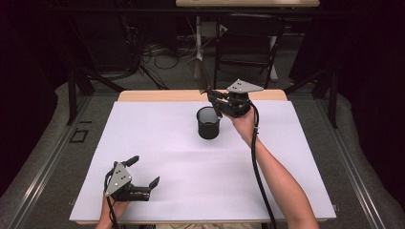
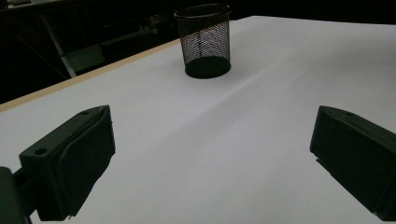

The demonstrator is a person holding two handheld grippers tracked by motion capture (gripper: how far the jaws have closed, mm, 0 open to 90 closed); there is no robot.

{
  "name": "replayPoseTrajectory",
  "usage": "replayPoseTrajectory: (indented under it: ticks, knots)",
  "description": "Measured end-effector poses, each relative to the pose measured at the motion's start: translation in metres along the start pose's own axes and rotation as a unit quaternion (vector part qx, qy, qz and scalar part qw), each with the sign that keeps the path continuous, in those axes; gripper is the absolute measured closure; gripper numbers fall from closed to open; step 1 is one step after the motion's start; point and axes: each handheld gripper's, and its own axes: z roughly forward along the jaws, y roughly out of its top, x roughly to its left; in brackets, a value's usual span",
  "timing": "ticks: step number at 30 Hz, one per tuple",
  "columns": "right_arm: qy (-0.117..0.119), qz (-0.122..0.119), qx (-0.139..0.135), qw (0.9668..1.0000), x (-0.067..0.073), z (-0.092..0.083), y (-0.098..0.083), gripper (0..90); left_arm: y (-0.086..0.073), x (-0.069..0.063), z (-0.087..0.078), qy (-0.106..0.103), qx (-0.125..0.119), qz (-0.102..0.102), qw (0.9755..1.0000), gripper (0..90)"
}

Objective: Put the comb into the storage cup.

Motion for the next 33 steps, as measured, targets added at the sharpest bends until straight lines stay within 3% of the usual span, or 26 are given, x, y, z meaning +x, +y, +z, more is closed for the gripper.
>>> replayPoseTrajectory:
  ticks: [33]
  knots:
    - [0.005,0.006,-0.022,0.9997,-0.001,0.017,-0.007,72.9,-0.001,0.001,0.000,0.000,0.001,-0.002,1.0000,0.2]
